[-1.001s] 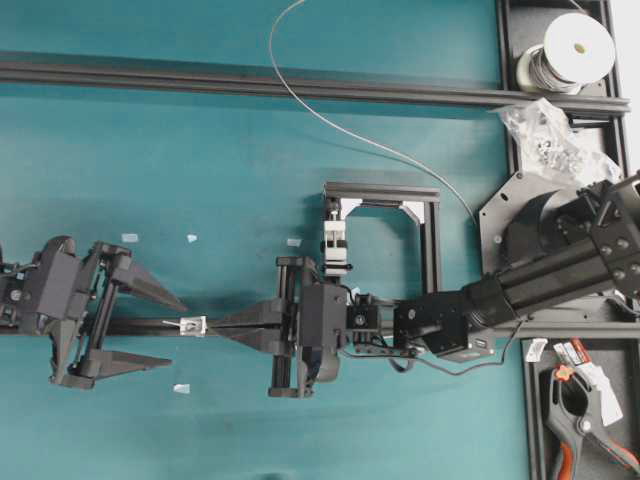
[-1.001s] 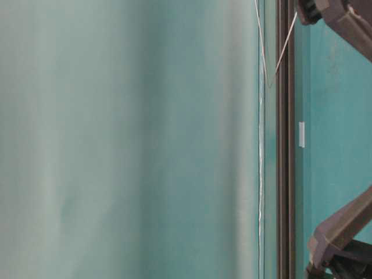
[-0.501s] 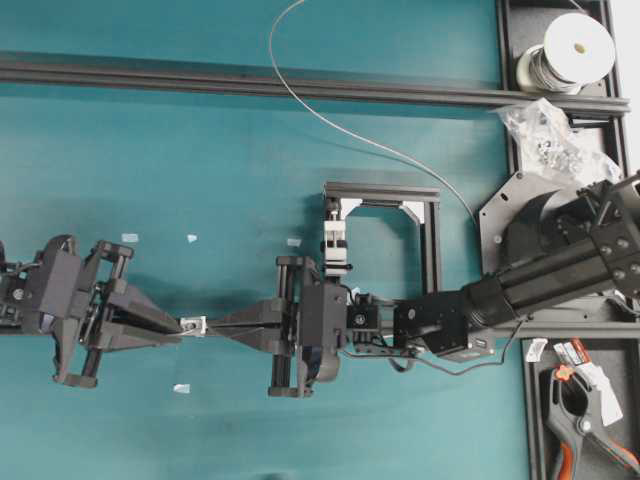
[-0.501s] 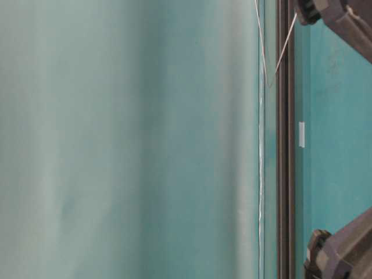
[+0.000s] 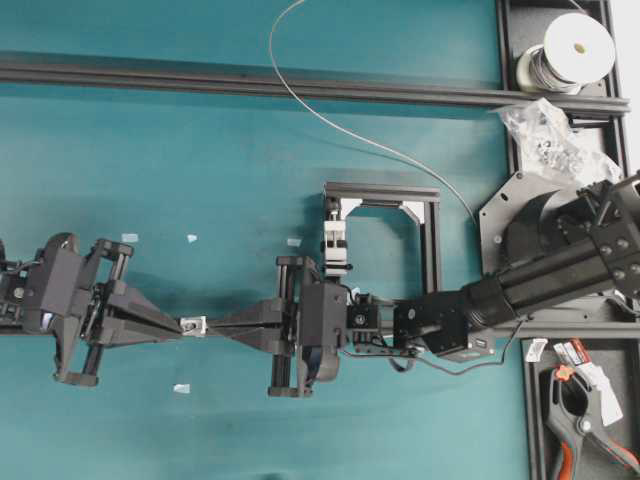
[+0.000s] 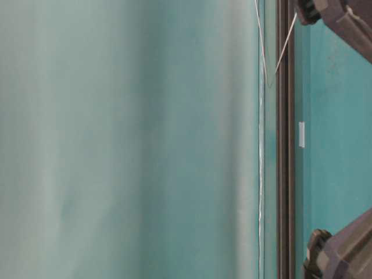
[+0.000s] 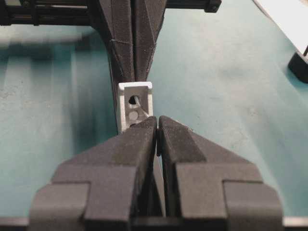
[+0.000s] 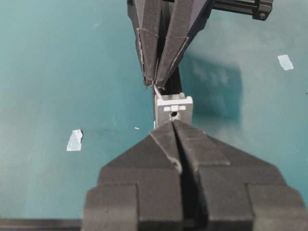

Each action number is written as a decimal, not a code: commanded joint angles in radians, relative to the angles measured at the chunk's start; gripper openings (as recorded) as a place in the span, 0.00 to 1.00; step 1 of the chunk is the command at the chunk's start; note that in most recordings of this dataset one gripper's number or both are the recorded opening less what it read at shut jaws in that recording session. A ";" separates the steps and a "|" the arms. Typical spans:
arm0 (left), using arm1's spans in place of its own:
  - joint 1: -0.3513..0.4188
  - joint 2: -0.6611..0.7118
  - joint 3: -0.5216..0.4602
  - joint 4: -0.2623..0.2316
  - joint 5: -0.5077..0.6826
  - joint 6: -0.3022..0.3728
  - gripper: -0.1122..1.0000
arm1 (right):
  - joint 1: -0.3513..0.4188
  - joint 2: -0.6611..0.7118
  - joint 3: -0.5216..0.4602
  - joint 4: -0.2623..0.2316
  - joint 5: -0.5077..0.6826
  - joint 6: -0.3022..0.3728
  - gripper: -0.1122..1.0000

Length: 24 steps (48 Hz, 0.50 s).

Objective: Insert the wire through the hole in the metal fitting.

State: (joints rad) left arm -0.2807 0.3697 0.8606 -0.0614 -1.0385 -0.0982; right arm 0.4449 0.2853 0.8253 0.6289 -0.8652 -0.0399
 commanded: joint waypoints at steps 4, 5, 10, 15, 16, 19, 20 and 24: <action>-0.006 -0.054 -0.003 0.005 0.009 -0.002 0.01 | 0.005 -0.015 -0.018 -0.003 -0.002 0.008 0.10; -0.006 -0.055 -0.003 0.005 0.012 -0.002 0.01 | 0.005 -0.015 -0.020 -0.005 -0.002 0.008 0.10; -0.006 -0.060 -0.002 0.003 0.032 -0.002 0.01 | 0.005 -0.015 -0.021 -0.003 -0.002 0.009 0.10; -0.006 -0.058 -0.005 0.003 0.046 -0.002 0.01 | 0.005 -0.015 -0.025 -0.003 -0.002 0.009 0.10; -0.006 -0.058 -0.006 0.005 0.048 -0.002 0.01 | 0.003 -0.015 -0.025 -0.003 -0.002 0.009 0.10; -0.006 -0.058 -0.006 0.003 0.048 -0.002 0.01 | 0.005 -0.017 -0.026 -0.003 -0.002 0.009 0.10; -0.006 -0.058 -0.008 0.003 0.046 -0.002 0.01 | 0.005 -0.018 -0.026 -0.003 -0.002 0.011 0.10; -0.006 -0.058 -0.006 0.003 0.046 -0.002 0.01 | 0.005 -0.023 -0.026 -0.003 -0.002 0.011 0.10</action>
State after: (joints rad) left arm -0.2823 0.3436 0.8636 -0.0614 -0.9879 -0.0982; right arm 0.4449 0.2869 0.8191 0.6289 -0.8621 -0.0322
